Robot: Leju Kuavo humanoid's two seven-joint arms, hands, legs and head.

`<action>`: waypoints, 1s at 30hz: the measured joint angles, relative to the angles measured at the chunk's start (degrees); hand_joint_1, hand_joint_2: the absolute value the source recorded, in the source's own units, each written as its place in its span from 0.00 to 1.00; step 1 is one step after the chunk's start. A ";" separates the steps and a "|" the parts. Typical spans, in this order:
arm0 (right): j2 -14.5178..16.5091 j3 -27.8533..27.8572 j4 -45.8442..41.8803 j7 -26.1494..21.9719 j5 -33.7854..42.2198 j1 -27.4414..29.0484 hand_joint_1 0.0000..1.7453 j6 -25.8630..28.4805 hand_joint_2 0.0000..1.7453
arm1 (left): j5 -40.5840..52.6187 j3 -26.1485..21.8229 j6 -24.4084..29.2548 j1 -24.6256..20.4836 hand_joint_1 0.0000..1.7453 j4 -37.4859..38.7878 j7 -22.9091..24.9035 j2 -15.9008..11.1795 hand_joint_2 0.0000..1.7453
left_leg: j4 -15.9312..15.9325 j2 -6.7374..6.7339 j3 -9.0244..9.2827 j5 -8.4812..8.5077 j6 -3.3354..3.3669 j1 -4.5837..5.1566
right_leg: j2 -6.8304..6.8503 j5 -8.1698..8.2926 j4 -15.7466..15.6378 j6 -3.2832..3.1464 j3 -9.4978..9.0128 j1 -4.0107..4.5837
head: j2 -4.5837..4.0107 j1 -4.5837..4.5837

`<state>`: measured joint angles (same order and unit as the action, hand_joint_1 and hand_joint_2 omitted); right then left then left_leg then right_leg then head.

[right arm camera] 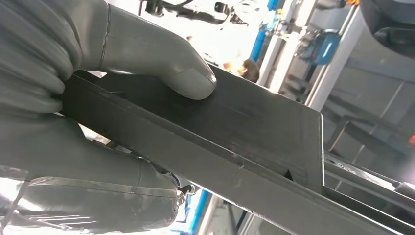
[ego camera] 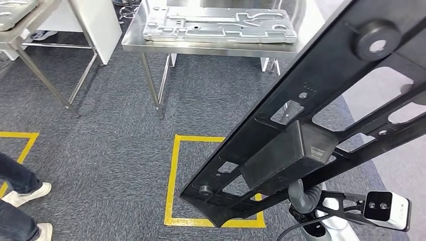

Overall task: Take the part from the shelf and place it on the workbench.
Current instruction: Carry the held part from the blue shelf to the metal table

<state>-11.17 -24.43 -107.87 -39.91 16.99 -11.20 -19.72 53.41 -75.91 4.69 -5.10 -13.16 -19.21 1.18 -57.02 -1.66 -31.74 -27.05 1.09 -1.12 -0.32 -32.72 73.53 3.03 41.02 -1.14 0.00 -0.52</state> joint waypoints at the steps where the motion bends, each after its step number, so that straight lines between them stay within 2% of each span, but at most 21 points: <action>1: -0.22 -0.10 0.09 0.00 -0.03 -0.09 1.00 0.30 1.00 | -0.02 0.00 -0.20 -0.06 0.00 0.00 -0.09 0.00 1.00 | -0.01 -0.27 0.08 -0.07 -0.10 0.02 | 0.11 1.74 -2.81 -0.09 -1.42 -0.01 | 0.00 0.01; 3: -0.64 -0.23 0.10 0.00 -0.21 -0.35 1.00 0.76 1.00 | -0.04 0.00 -0.62 -0.19 0.00 0.00 -0.45 0.00 1.00 | -0.03 -0.68 0.31 -0.22 -0.41 0.12 | 0.83 5.34 -11.50 -0.64 -6.00 0.21 | 0.00 0.02; 4: -0.78 -0.25 0.07 -0.01 -0.31 -0.50 1.00 0.82 1.00 | -0.03 0.00 -0.79 -0.23 0.00 0.00 -0.65 -0.01 1.00 | -0.04 -0.80 0.39 -0.30 -0.67 0.19 | 1.12 6.33 -14.72 -1.03 -7.64 0.41 | 0.00 0.01; 5: -0.89 -0.26 0.03 -0.02 -0.37 -0.61 1.00 0.82 1.00 | -0.03 0.00 -0.92 -0.24 0.00 0.00 -0.79 -0.01 1.00 | -0.03 -0.87 0.44 -0.35 -0.98 0.26 | 1.33 6.63 -16.37 -1.40 -8.43 0.64 | 0.00 0.03; 7: -1.06 -0.28 -0.02 -0.02 -0.42 -0.73 1.00 0.82 1.00 | -0.03 0.00 -1.05 -0.24 0.00 0.00 -0.90 -0.01 1.00 | 0.14 -1.00 0.57 -0.36 -1.73 0.32 | 1.08 6.56 -16.77 -2.09 -8.37 0.85 | 0.00 0.02; 9: -1.21 -0.30 -0.05 -0.01 -0.43 -0.81 1.00 0.82 1.00 | -0.02 0.01 -1.08 -0.26 0.00 0.00 -0.97 0.00 1.00 | -0.67 -0.66 0.37 -1.10 -2.33 0.20 | 0.83 6.78 -17.25 -2.81 -8.65 0.61 | 0.00 0.08; 11: -1.26 -0.31 -0.08 -0.03 -0.49 -0.96 1.00 0.82 1.00 | -0.01 0.02 -1.08 -0.21 0.00 0.00 -1.02 -0.05 1.00 | -5.79 0.34 -1.92 -3.97 -2.67 0.06 | 0.57 6.93 -17.71 -3.42 -9.03 0.41 | 0.00 0.26; 13: -1.27 -0.32 -0.06 -0.02 -0.73 -0.93 1.00 0.82 1.00 | 0.02 0.02 -1.07 -0.06 0.00 0.00 -1.03 -0.10 1.00 | -14.03 1.01 -6.12 -7.32 -2.89 0.05 | 0.21 6.78 -17.69 -3.74 -9.11 0.57 | -0.01 0.39; 14: -1.28 -0.33 -0.06 -0.01 -0.90 -0.82 1.00 0.82 1.00 | 0.03 0.02 -1.07 0.03 0.00 0.00 -1.03 -0.10 1.00 | -16.60 1.11 -7.66 -7.76 -2.93 0.05 | -0.01 6.68 -17.64 -3.83 -9.20 0.67 | 0.00 0.40; 15: -1.28 -0.34 -0.06 0.00 -1.09 -0.70 1.00 0.79 1.00 | 0.05 0.02 -1.04 0.11 0.00 0.00 -1.02 -0.10 1.00 | -17.00 1.13 -8.19 -7.04 -2.88 0.05 | -0.25 6.54 -17.59 -3.86 -9.35 0.77 | -0.01 0.40; 16: -1.28 -0.35 -0.07 0.00 -1.28 -0.56 1.00 0.67 1.00 | 0.06 0.02 -1.00 0.16 0.00 0.00 -1.01 -0.09 1.00 | -14.80 1.15 -7.44 -5.13 -2.73 0.06 | -0.48 6.35 -17.52 -3.85 -9.61 0.85 | -0.01 0.42; 18: -1.28 -0.34 -0.08 -0.01 -1.70 -0.20 1.00 0.05 1.00 | 0.07 0.02 -0.80 0.16 0.00 0.00 -0.99 -0.13 1.00 | -6.61 1.47 -3.83 -0.67 -2.11 0.17 | -0.83 5.81 -17.35 -3.68 -10.21 1.02 | -0.01 0.38; 19: -1.27 -0.30 -0.08 -0.01 -1.91 0.03 1.00 -0.48 1.00 | 0.07 0.03 -0.68 0.13 0.00 0.00 -0.98 -0.14 1.00 | -3.18 1.69 -2.26 0.58 -1.77 0.29 | -0.97 5.56 -17.21 -3.50 -10.33 1.10 | 0.00 0.38; 20: -1.25 -0.24 -0.08 0.00 -2.12 0.28 1.00 -1.09 1.00 | 0.07 0.03 -0.55 0.12 0.00 0.00 -0.98 -0.15 1.00 | -1.19 1.89 -1.38 1.01 -1.48 0.44 | -1.08 5.39 -17.11 -3.26 -10.32 1.12 | 0.00 0.37; 22: -1.10 0.04 -0.08 0.01 -2.63 0.82 1.00 -2.45 1.00 | 0.05 0.04 -0.32 0.13 0.00 0.00 -0.95 -0.14 1.00 | -0.31 1.99 -1.08 0.72 -1.03 0.64 | -1.26 5.23 -17.11 -2.67 -10.19 1.08 | 0.00 0.38; 24: -0.74 0.58 -0.13 -0.01 -3.32 1.26 1.00 -3.67 1.00 | 0.05 0.04 -0.14 0.13 0.00 0.00 -0.90 -0.07 1.00 | 0.27 1.88 -0.58 0.75 -0.48 0.36 | -1.13 4.64 -16.55 -2.07 -10.19 1.01 | 0.00 0.30; 25: -0.50 0.91 -0.17 -0.01 -3.69 1.35 1.00 -4.13 1.00 | 0.06 0.04 -0.09 0.09 0.00 0.00 -0.88 -0.03 1.00 | 0.62 1.79 -0.21 0.78 -0.21 0.17 | -0.94 3.74 -14.98 -1.79 -9.57 1.00 | 0.00 0.18; 26: -0.21 1.16 -0.21 -0.02 -4.04 1.42 1.00 -4.39 1.00 | 0.09 0.04 -0.07 0.06 0.00 0.00 -0.84 0.00 1.00 | 0.88 1.68 0.14 0.73 0.01 0.04 | -0.73 2.31 -12.05 -1.55 -8.15 0.89 | 0.00 0.07; 28: 0.39 1.41 -0.20 -0.02 -4.54 1.53 1.00 -4.39 1.00 | 0.22 0.05 -0.06 0.01 0.00 0.00 -0.72 0.00 1.00 | 0.93 1.51 0.45 0.44 0.22 0.05 | -0.45 -0.90 -3.85 -1.12 -3.48 0.60 | 0.00 -0.09; 29: 0.61 1.41 -0.15 -0.01 -4.67 1.58 1.00 -4.12 1.00 | 0.31 0.05 -0.08 0.01 0.00 0.00 -0.68 0.00 1.00 | 0.92 1.46 0.57 0.25 0.21 0.04 | -0.39 -1.61 -0.62 -0.93 -1.34 0.42 | 0.00 -0.09; 30: 0.76 1.41 -0.10 0.00 -4.71 1.61 1.00 -3.78 1.00 | 0.39 0.07 -0.10 0.02 0.00 0.00 -0.66 0.00 1.00 | 0.91 1.43 0.76 0.05 0.13 0.02 | -0.32 -1.19 0.64 -0.78 -0.18 0.23 | 0.00 -0.10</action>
<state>-10.41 -23.02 -107.97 -39.91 12.28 -9.59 -23.50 53.80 -75.84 4.58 -5.07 -13.16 -19.87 1.18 -56.11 -0.23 -30.98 -27.00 1.22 -1.10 -0.64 -33.92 74.17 2.25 40.85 -0.90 0.00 -0.62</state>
